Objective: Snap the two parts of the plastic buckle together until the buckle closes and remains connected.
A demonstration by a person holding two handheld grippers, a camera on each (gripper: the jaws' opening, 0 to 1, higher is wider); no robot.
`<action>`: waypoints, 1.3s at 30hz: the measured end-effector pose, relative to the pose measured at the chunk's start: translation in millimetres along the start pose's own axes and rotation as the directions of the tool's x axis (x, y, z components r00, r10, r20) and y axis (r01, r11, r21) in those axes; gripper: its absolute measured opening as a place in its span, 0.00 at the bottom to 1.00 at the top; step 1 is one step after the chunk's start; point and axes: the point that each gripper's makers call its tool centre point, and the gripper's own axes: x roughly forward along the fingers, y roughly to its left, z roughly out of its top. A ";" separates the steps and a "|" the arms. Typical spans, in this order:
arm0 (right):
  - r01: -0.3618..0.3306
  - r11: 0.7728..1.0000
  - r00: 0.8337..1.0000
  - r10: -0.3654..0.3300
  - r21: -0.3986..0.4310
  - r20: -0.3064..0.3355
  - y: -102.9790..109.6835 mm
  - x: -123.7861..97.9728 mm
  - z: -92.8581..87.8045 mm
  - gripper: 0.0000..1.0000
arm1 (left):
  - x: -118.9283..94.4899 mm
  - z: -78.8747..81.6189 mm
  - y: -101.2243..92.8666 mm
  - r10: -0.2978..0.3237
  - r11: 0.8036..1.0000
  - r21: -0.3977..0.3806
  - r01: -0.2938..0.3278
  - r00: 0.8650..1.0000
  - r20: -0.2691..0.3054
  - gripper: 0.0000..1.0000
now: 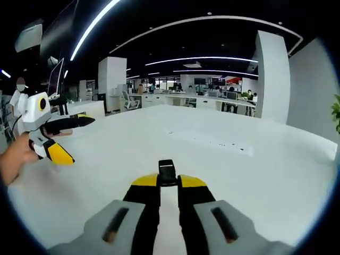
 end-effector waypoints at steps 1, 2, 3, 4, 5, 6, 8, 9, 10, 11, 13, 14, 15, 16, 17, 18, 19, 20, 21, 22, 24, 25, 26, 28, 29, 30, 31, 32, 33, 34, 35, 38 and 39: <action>0.000 1.000 1.000 0.000 -0.001 -0.003 -0.8 2.7 0.2 0.10 | 0.3 -0.7 -0.7 -0.004 1.000 -0.002 0.004 1.000 -0.006 1.00; 0.000 1.000 1.000 0.000 -0.002 -0.003 -1.4 5.1 0.8 0.10 | 0.0 -1.0 -1.6 -0.006 1.000 -0.003 0.006 1.000 -0.008 1.00; -0.001 1.000 1.000 0.001 0.000 -0.003 -0.4 5.8 1.0 0.10 | 0.0 -1.3 -2.4 -0.009 1.000 -0.003 0.009 1.000 -0.010 1.00; -0.002 1.000 1.000 0.002 -0.002 -0.004 0.3 7.0 1.3 0.10 | 0.6 -1.2 -2.6 -0.010 1.000 -0.002 0.010 1.000 -0.012 1.00; 0.000 1.000 1.000 0.000 -0.005 -0.004 -2.4 10.1 2.3 0.10 | 0.9 -1.1 -2.6 -0.011 1.000 0.000 0.011 1.000 -0.013 1.00; 0.001 1.000 1.000 -0.001 -0.006 -0.005 -3.7 12.0 3.0 0.10 | 0.5 -0.9 -3.4 -0.012 1.000 0.002 0.012 1.000 -0.013 1.00; 0.001 1.000 1.000 -0.001 -0.002 -0.003 -4.0 13.2 3.8 0.10 | -0.4 -0.2 -4.3 -0.012 1.000 0.003 0.012 1.000 -0.012 1.00; 0.003 1.000 1.000 -0.003 -0.001 -0.003 -5.3 14.8 4.3 0.10 | -0.7 0.3 -4.6 -0.013 1.000 0.001 0.013 1.000 -0.010 1.00; 0.005 1.000 1.000 -0.005 0.000 -0.003 -6.6 16.2 4.8 0.10 | -1.4 0.7 -5.4 -0.014 1.000 0.001 0.014 1.000 -0.009 1.00; 0.006 1.000 1.000 -0.006 0.002 -0.003 -7.6 17.3 4.9 0.10 | -1.8 1.0 -6.0 -0.015 1.000 0.002 0.015 1.000 -0.008 1.00; 0.009 1.000 1.000 -0.009 0.006 -0.004 -10.2 20.3 5.2 0.10 | -2.4 1.7 -7.0 -0.015 1.000 0.006 0.015 1.000 -0.007 1.00; 0.008 1.000 1.000 -0.008 0.006 -0.005 -10.5 21.4 4.9 0.10 | -2.5 2.0 -7.4 -0.015 1.000 0.008 0.015 1.000 -0.008 1.00; 0.009 1.000 1.000 -0.008 0.005 -0.007 -11.3 22.3 4.6 0.10 | -2.7 2.3 -7.6 -0.014 1.000 0.011 0.014 1.000 -0.007 1.00; 0.009 1.000 1.000 -0.009 0.004 -0.009 -11.4 22.4 4.0 0.10 | -2.9 2.7 -8.2 -0.015 1.000 0.012 0.015 1.000 -0.006 1.00; 0.008 1.000 1.000 -0.008 0.004 -0.010 -9.8 21.0 3.2 0.10 | -3.0 3.1 -8.6 -0.016 1.000 0.013 0.016 1.000 -0.005 1.00; 0.010 1.000 1.000 -0.010 0.003 -0.009 -10.4 21.1 3.4 0.10 | -3.0 3.5 -9.0 -0.017 1.000 0.013 0.017 1.000 -0.004 1.00; 0.010 1.000 1.000 -0.010 0.004 -0.010 -12.0 22.1 3.8 0.10 | -3.1 3.9 -9.4 -0.017 1.000 0.015 0.017 1.000 -0.003 1.00; 0.009 1.000 1.000 -0.009 0.005 -0.010 -12.2 22.3 4.0 0.10 | -2.8 4.2 -9.5 -0.017 1.000 0.016 0.017 1.000 -0.004 1.00; 0.010 1.000 1.000 -0.010 0.004 -0.008 -12.1 22.0 4.2 0.10 | -2.8 4.4 -9.7 -0.018 1.000 0.017 0.018 1.000 -0.004 1.00; 0.011 1.000 1.000 -0.011 0.002 -0.009 -12.3 22.3 4.3 0.10 | -3.0 4.6 -10.3 -0.018 1.000 0.018 0.018 1.000 -0.004 1.00; 0.014 1.000 1.000 -0.014 -0.004 -0.010 -12.3 21.9 4.2 0.10 | -2.9 3.1 -10.7 -0.017 1.000 0.020 0.017 1.000 -0.015 1.00; 0.014 1.000 1.000 -0.014 -0.002 -0.010 -13.6 23.5 4.7 0.10 | -2.6 1.9 -11.1 -0.017 1.000 0.024 0.018 1.000 -0.022 1.00; 0.017 1.000 1.000 -0.017 0.003 -0.008 -15.1 25.1 5.7 0.10 | -2.5 1.6 -11.8 -0.019 0.999 0.026 0.020 1.000 -0.023 1.00; 0.019 1.000 1.000 -0.019 0.010 -0.003 -14.2 26.0 7.2 0.10 | -2.2 1.2 -12.2 -0.021 0.999 0.025 0.022 0.999 -0.024 1.00; 0.022 1.000 1.000 -0.022 0.008 -0.001 -14.5 27.4 7.8 0.10 | -2.1 1.0 -12.1 -0.022 0.999 0.025 0.022 0.999 -0.025 1.00; 0.023 1.000 1.000 -0.023 0.004 -0.003 -15.3 29.4 7.8 0.10 | -2.0 1.0 -11.0 -0.020 1.000 0.024 0.020 0.999 -0.026 1.00; 0.022 1.000 1.000 -0.022 0.007 -0.005 -14.2 27.4 6.5 0.10 | -2.2 1.4 -10.0 -0.017 1.000 0.022 0.018 1.000 -0.025 1.00; 0.023 1.000 1.000 -0.023 0.008 -0.006 -14.3 27.6 6.2 0.10 | -2.5 1.9 -9.4 -0.016 1.000 0.020 0.016 1.000 -0.023 1.00; 0.025 1.000 1.000 -0.025 0.006 -0.008 -15.1 28.0 6.1 0.10 | -2.8 2.5 -9.3 -0.015 1.000 0.019 0.015 1.000 -0.022 1.00; 0.026 1.000 1.000 -0.026 0.008 -0.007 -16.1 28.6 6.4 0.10 | -3.0 3.2 -9.6 -0.015 1.000 0.020 0.015 1.000 -0.020 1.00; 0.025 1.000 1.000 -0.025 0.011 -0.006 -15.8 29.0 6.5 0.10 | -2.9 3.5 -10.1 -0.015 1.000 0.023 0.015 1.000 -0.020 1.00; 0.030 0.999 1.000 -0.030 0.014 -0.003 -19.3 32.0 8.3 0.10 | -1.8 1.7 -10.3 -0.009 0.999 0.039 0.010 0.999 -0.031 1.00; 0.029 0.999 1.000 -0.029 0.016 -0.002 -17.8 31.2 7.6 0.10 | -1.5 1.1 -9.5 -0.003 0.999 0.041 0.005 0.999 -0.033 1.00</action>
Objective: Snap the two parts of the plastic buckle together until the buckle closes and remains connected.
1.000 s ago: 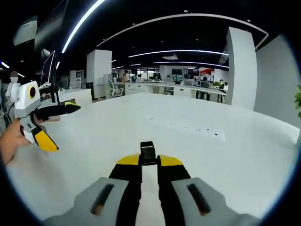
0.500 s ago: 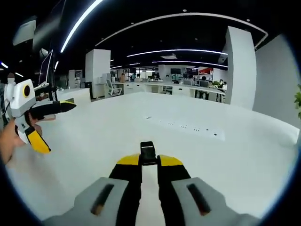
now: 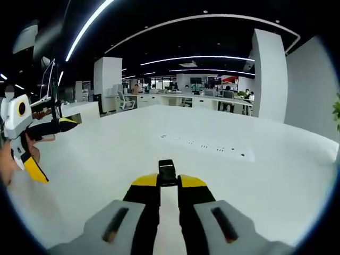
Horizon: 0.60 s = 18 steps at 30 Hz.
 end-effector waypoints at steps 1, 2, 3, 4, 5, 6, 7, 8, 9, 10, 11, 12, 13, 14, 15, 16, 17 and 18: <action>0.001 1.000 1.000 -0.001 0.002 0.000 0.2 0.6 -0.4 0.10 | 0.2 -0.8 -0.4 -0.004 1.000 0.003 0.004 1.000 -0.003 1.00; 0.000 1.000 1.000 0.000 0.001 -0.003 -0.5 3.1 -0.7 0.10 | 0.6 -1.8 -0.6 -0.007 1.000 0.000 0.007 1.000 -0.006 1.00; -0.002 1.000 1.000 0.002 0.002 -0.005 -0.2 4.0 -1.1 0.10 | 1.0 -2.1 0.1 -0.004 1.000 -0.001 0.004 1.000 -0.007 1.00; -0.003 1.000 1.000 0.003 0.002 -0.005 0.1 5.2 -1.1 0.10 | 1.0 -2.0 0.6 -0.003 1.000 0.000 0.003 1.000 -0.007 1.00; -0.005 1.000 1.000 0.005 0.001 -0.007 0.7 6.3 -1.0 0.10 | 0.7 -2.1 0.6 -0.003 1.000 0.001 0.003 1.000 -0.007 1.00; -0.003 1.000 1.000 0.003 0.002 -0.004 -1.4 8.3 0.9 0.10 | 0.5 -2.1 0.8 -0.002 1.000 0.001 0.002 1.000 -0.007 1.00; -0.003 1.000 1.000 0.003 0.006 -0.001 -2.1 9.2 2.6 0.10 | 0.3 -2.0 0.8 -0.002 1.000 0.000 0.002 1.000 -0.007 1.00; -0.004 1.000 1.000 0.004 0.009 0.001 -1.8 10.1 3.2 0.10 | 0.3 -1.9 0.3 -0.004 1.000 0.000 0.004 1.000 -0.006 1.00; -0.002 1.000 1.000 0.002 0.009 0.001 -2.3 11.7 3.6 0.10 | 0.5 -2.1 0.1 -0.006 1.000 0.000 0.006 1.000 -0.006 1.00; -0.002 1.000 1.000 0.002 0.008 0.001 -3.1 13.0 3.6 0.10 | 0.6 -2.3 -0.2 -0.006 1.000 -0.002 0.006 1.000 -0.006 1.00; -0.003 1.000 1.000 0.003 0.010 -0.001 -3.6 14.7 3.1 0.10 | 0.6 -2.6 -1.0 -0.010 1.000 -0.002 0.010 1.000 -0.006 1.00; -0.004 1.000 1.000 0.004 0.010 -0.002 -2.8 15.1 1.9 0.10 | 0.7 -2.9 -1.4 -0.012 1.000 -0.002 0.012 1.000 -0.006 1.00; -0.005 1.000 1.000 0.005 0.009 -0.004 -2.5 15.4 1.1 0.10 | 0.9 -3.4 -1.5 -0.013 1.000 -0.003 0.012 1.000 -0.006 1.00; -0.007 1.000 1.000 0.007 0.007 -0.007 -1.9 15.8 0.6 0.10 | 0.9 -3.6 -1.3 -0.012 1.000 -0.002 0.012 1.000 -0.006 1.00; -0.007 1.000 1.000 0.007 0.001 -0.011 -2.4 15.9 -0.3 0.10 | 1.3 -3.8 -0.4 -0.007 1.000 0.001 0.007 1.000 -0.006 1.00; -0.005 1.000 1.000 0.005 -0.001 -0.012 -3.7 15.9 -0.3 0.10 | 1.3 -3.5 -0.3 -0.007 1.000 0.003 0.007 1.000 -0.003 1.00; -0.004 1.000 1.000 0.004 -0.002 -0.014 -5.2 15.9 -0.7 0.10 | 1.4 -3.3 -1.1 -0.010 1.000 0.005 0.010 1.000 -0.001 1.00; -0.002 1.000 1.000 0.002 0.003 -0.014 -6.4 15.7 -1.1 0.10 | 1.6 -3.3 -1.2 -0.009 1.000 0.004 0.009 1.000 -0.001 1.00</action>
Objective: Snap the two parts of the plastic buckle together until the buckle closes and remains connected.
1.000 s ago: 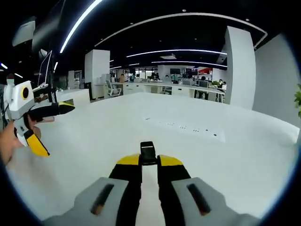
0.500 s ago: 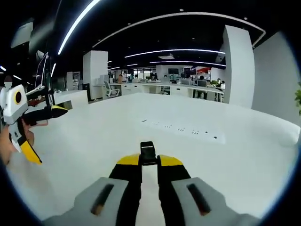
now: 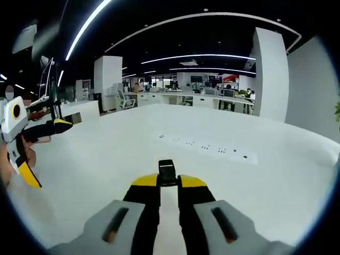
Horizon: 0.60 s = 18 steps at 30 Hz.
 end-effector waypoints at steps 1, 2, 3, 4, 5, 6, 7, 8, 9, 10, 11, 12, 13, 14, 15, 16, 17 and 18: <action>0.001 1.000 1.000 -0.001 0.002 -0.001 -1.5 0.5 -0.2 0.10 | 0.3 0.2 -0.2 0.000 1.000 0.004 0.000 1.000 0.001 1.00; 0.003 1.000 1.000 -0.003 0.000 -0.003 -3.2 1.2 -0.4 0.10 | 0.4 0.1 -0.7 -0.002 1.000 0.006 0.002 1.000 0.001 1.00; 0.005 1.000 1.000 -0.005 0.002 -0.002 -4.8 1.6 -0.4 0.10 | 0.5 0.1 -0.9 -0.003 1.000 0.006 0.003 1.000 0.001 1.00; 0.006 1.000 1.000 -0.006 0.006 -0.001 -4.4 2.5 0.1 0.10 | 0.5 0.2 -0.6 -0.001 1.000 0.005 0.001 1.000 0.002 1.00; 0.006 1.000 1.000 -0.006 0.009 -0.002 -4.8 3.8 0.6 0.10 | 0.6 0.6 -0.1 0.000 1.000 0.006 0.000 1.000 0.004 1.00; 0.008 1.000 1.000 -0.008 0.014 0.000 -7.3 6.1 1.8 0.10 | 0.5 0.7 0.0 0.000 1.000 0.006 0.000 1.000 0.005 1.00; 0.009 1.000 1.000 -0.009 0.016 0.001 -7.3 7.2 2.1 0.10 | 0.3 1.1 0.8 0.001 1.000 0.003 -0.001 1.000 0.007 1.00; 0.006 1.000 1.000 -0.006 0.013 -0.002 -4.9 8.6 2.4 0.10 | 0.0 1.1 1.8 0.003 1.000 0.002 -0.003 1.000 0.007 1.00; 0.005 1.000 1.000 -0.005 0.009 -0.004 -4.0 10.2 2.1 0.10 | -0.5 1.6 2.8 0.004 1.000 0.000 -0.004 1.000 0.009 1.00; 0.005 1.000 1.000 -0.005 0.007 -0.005 -5.3 11.5 2.5 0.10 | -0.9 2.0 3.4 0.005 1.000 -0.001 -0.005 1.000 0.012 1.00; 0.004 1.000 1.000 -0.004 0.005 -0.008 -6.0 14.0 2.6 0.10 | -1.2 2.9 4.9 0.008 1.000 -0.006 -0.008 1.000 0.015 1.00; 0.006 1.000 1.000 -0.006 0.004 -0.008 -6.6 14.3 2.3 0.10 | -1.3 3.3 5.2 0.010 1.000 -0.007 -0.009 1.000 0.017 1.00; 0.007 1.000 1.000 -0.007 0.003 -0.010 -7.1 16.6 2.5 0.10 | -1.8 3.9 5.1 0.011 1.000 -0.006 -0.011 1.000 0.018 1.00; 0.006 1.000 1.000 -0.006 0.003 -0.012 -7.4 17.8 2.4 0.10 | -1.9 4.3 4.6 0.010 1.000 -0.005 -0.010 1.000 0.019 1.00; 0.008 1.000 1.000 -0.008 0.004 -0.012 -7.8 20.5 2.2 0.10 | -1.9 4.6 4.1 0.009 1.000 -0.005 -0.008 1.000 0.019 1.00; 0.008 1.000 1.000 -0.008 0.004 -0.013 -7.9 21.2 2.1 0.10 | -1.8 4.8 3.2 0.005 1.000 -0.004 -0.005 1.000 0.020 1.00; 0.008 1.000 1.000 -0.008 0.007 -0.014 -8.7 23.2 2.2 0.10 | -1.7 4.7 2.6 0.003 1.000 -0.003 -0.003 1.000 0.019 1.00; 0.009 1.000 1.000 -0.009 0.007 -0.015 -9.5 23.7 2.4 0.10 | -1.5 4.7 2.3 0.002 1.000 -0.002 -0.002 1.000 0.018 1.00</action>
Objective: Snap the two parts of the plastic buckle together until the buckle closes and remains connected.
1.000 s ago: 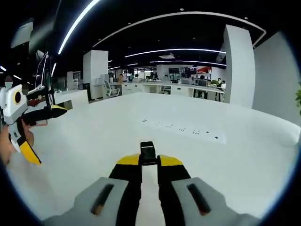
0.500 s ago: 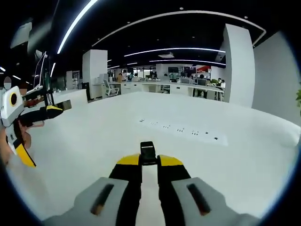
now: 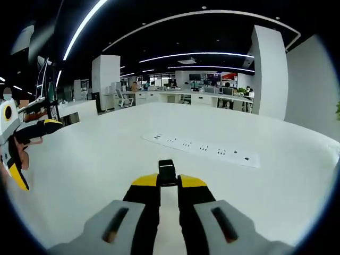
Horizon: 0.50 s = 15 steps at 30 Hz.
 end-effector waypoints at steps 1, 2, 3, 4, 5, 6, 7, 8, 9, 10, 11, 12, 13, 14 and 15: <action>-0.001 1.000 1.000 0.001 -0.001 -0.001 -0.8 3.0 1.1 0.10 | 0.0 0.2 0.1 0.000 1.000 0.001 0.000 1.000 0.000 1.00; -0.002 1.000 1.000 0.002 0.000 -0.002 -1.4 5.3 1.5 0.10 | 0.1 0.3 0.1 0.001 1.000 0.001 -0.001 1.000 0.001 1.00; -0.001 1.000 1.000 0.001 0.000 -0.001 -0.5 4.3 1.1 0.10 | 0.0 0.7 0.2 0.001 1.000 0.001 -0.001 1.000 0.001 1.00; -0.001 1.000 1.000 0.001 -0.001 -0.003 0.4 4.3 0.5 0.10 | -1.7 1.1 -0.4 0.004 1.000 0.001 -0.004 1.000 0.004 1.00; -0.002 1.000 1.000 0.002 -0.002 -0.004 0.9 6.7 1.6 0.10 | -3.3 1.3 -1.3 0.004 1.000 0.001 -0.004 1.000 0.005 1.00; -0.003 1.000 1.000 0.003 -0.002 -0.005 1.2 7.9 1.9 0.10 | -4.9 1.4 -2.3 0.005 1.000 0.002 -0.005 1.000 0.006 1.00; -0.003 1.000 1.000 0.003 -0.002 -0.006 1.4 8.4 2.0 0.10 | -5.5 1.4 -2.6 0.006 1.000 0.002 -0.006 1.000 0.006 1.00; -0.005 1.000 1.000 0.005 -0.005 -0.007 1.1 11.5 2.9 0.10 | -6.7 1.4 -3.6 0.006 1.000 0.003 -0.006 1.000 0.007 1.00; -0.005 1.000 1.000 0.005 -0.004 -0.006 -1.1 14.0 4.0 0.10 | -8.4 1.0 -6.2 0.003 1.000 0.003 -0.003 1.000 0.007 1.00; -0.005 1.000 1.000 0.005 -0.004 -0.006 -2.5 16.0 4.6 0.10 | -9.4 0.9 -7.6 0.002 1.000 0.003 -0.002 1.000 0.007 1.00; -0.005 1.000 1.000 0.005 -0.002 -0.006 -1.4 14.7 4.0 0.10 | -10.1 0.8 -8.7 0.002 1.000 0.004 -0.002 1.000 0.007 1.00; -0.005 1.000 1.000 0.005 -0.001 -0.007 -1.1 14.5 3.5 0.10 | -10.6 0.7 -9.5 0.001 1.000 0.006 -0.001 1.000 0.006 1.00; -0.003 1.000 1.000 0.003 0.000 -0.009 -1.3 14.3 2.2 0.10 | -11.5 0.6 -10.8 0.000 1.000 0.006 0.000 1.000 0.005 1.00; -0.003 1.000 1.000 0.003 0.000 -0.010 -1.2 13.9 1.7 0.10 | -11.7 0.7 -11.1 -0.001 1.000 0.006 0.001 1.000 0.005 1.00; 0.002 1.000 1.000 -0.002 0.001 -0.015 -2.3 14.8 -0.2 0.10 | -12.5 1.2 -12.3 -0.002 1.000 0.007 0.002 1.000 0.007 1.00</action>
